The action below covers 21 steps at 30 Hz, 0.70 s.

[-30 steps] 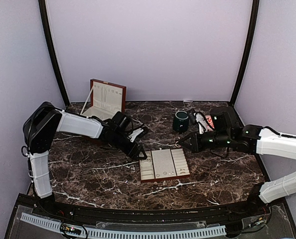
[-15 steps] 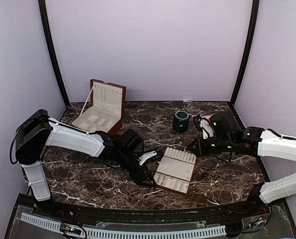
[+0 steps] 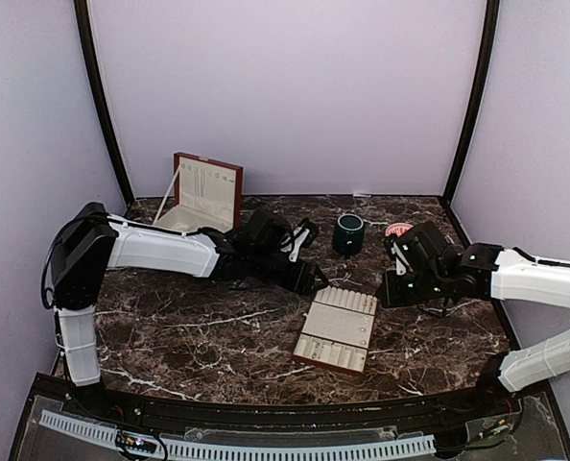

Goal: Organize the mixed jewelry

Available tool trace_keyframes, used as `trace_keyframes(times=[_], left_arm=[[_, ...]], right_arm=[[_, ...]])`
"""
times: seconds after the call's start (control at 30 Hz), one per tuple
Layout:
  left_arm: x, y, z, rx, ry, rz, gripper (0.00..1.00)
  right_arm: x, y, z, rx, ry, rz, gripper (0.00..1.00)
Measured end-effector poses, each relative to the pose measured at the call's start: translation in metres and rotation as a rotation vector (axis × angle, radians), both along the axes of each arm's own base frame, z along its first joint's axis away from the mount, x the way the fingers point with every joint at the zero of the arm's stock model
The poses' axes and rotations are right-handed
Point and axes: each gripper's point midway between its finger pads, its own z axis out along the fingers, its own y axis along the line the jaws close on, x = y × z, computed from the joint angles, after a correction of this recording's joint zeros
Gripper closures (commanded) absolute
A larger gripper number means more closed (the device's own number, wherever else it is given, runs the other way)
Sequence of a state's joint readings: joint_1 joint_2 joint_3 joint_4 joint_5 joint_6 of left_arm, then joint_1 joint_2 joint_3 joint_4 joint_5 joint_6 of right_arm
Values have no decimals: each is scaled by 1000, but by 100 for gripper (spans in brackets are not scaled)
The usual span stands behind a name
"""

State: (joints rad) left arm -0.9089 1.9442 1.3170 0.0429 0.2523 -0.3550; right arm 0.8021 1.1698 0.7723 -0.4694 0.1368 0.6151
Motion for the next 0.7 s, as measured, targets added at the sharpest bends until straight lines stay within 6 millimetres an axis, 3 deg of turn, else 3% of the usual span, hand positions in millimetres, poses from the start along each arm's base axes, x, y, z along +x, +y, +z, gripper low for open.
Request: trace_keyframes(times=[0.2,0.37,0.63,0.7], left_arm=[[36,-15,-31,-15,-13,14,35],[52,-31,-51,-13,-38,-19,35],[60,-46,-54,-56,-82,-75,35],[56,-50,-53,-78,-80,-106,40]], right_arm=[[-1,-7,-4,-5,25,-62,100],[-1,-7,-4,7,34,-83,100],[-2,-6,-7,4,41,-95,100],[-2,-6,-9,-2,44,-95,100]])
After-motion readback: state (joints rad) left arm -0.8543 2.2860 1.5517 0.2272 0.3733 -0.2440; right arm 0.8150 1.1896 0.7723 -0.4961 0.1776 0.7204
